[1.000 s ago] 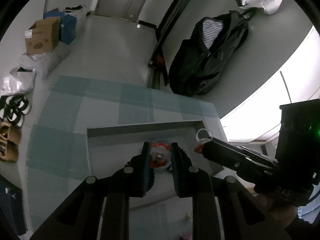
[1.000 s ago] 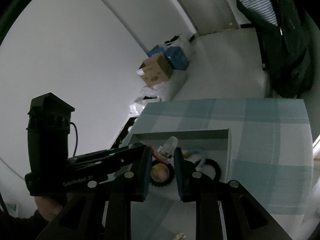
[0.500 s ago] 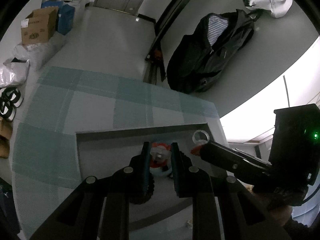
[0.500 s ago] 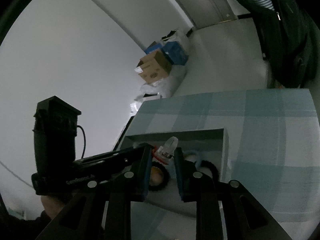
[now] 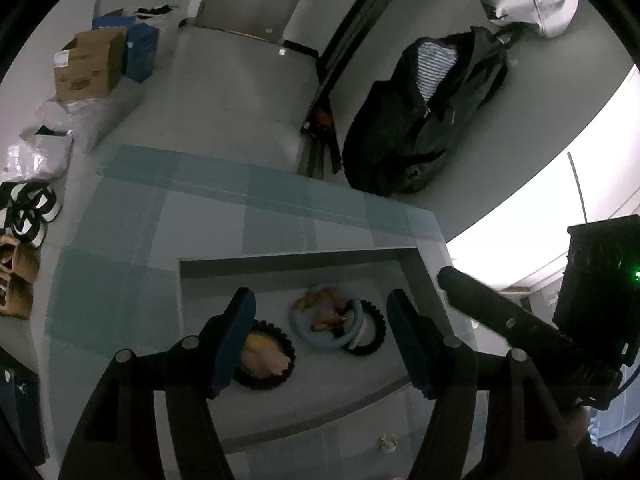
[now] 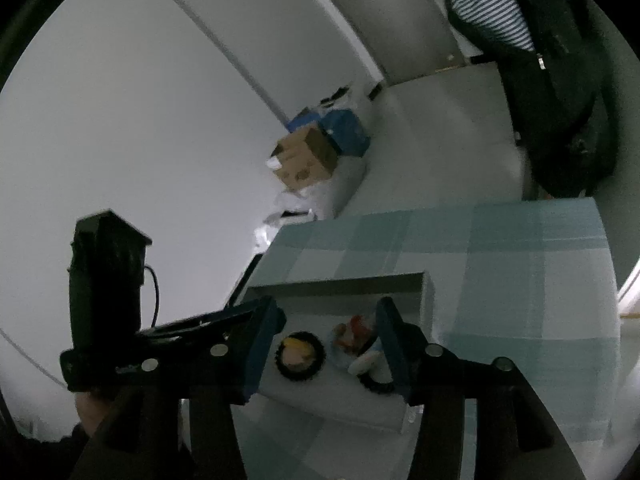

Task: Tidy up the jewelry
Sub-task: 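Lower the trinkets into the box and open both tools, then withdraw both tools from the box toward the remaining trinkets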

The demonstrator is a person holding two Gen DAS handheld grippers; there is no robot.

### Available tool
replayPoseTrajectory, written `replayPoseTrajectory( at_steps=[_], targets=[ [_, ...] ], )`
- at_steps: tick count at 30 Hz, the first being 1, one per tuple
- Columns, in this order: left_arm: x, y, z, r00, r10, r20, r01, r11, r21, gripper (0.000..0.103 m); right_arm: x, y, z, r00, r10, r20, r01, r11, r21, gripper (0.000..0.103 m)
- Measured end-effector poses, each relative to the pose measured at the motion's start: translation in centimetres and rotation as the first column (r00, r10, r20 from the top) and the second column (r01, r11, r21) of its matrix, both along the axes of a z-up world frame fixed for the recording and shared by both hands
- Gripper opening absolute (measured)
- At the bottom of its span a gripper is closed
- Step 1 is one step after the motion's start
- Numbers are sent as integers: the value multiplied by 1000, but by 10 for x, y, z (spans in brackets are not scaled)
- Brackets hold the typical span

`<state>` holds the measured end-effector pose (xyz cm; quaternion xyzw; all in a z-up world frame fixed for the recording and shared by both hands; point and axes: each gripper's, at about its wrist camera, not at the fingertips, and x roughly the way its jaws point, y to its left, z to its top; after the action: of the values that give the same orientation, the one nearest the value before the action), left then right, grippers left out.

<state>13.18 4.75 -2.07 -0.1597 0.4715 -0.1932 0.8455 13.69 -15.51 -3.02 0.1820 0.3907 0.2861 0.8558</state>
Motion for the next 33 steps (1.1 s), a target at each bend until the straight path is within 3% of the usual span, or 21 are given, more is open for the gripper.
replayPoseTrajectory(
  at_steps=[14, 20, 29, 33],
  targets=[
    [-28, -7, 19, 996, 0, 92, -13, 989, 147, 64, -30, -12, 13, 998, -42, 36, 41, 999, 4, 71],
    [-45, -11, 23, 991, 2, 137, -29, 980, 195, 64, -52, -16, 16, 997, -68, 46, 70, 997, -38, 78],
    [-73, -17, 18, 992, -21, 126, -9, 972, 234, 65, -86, -7, 0, 999, -34, 31, 39, 985, -167, 82],
    [-86, -14, 3, 998, 17, 68, -33, 972, 232, 66, -97, -1, -17, 1000, -4, -22, -1, 982, -190, 82]
  ],
)
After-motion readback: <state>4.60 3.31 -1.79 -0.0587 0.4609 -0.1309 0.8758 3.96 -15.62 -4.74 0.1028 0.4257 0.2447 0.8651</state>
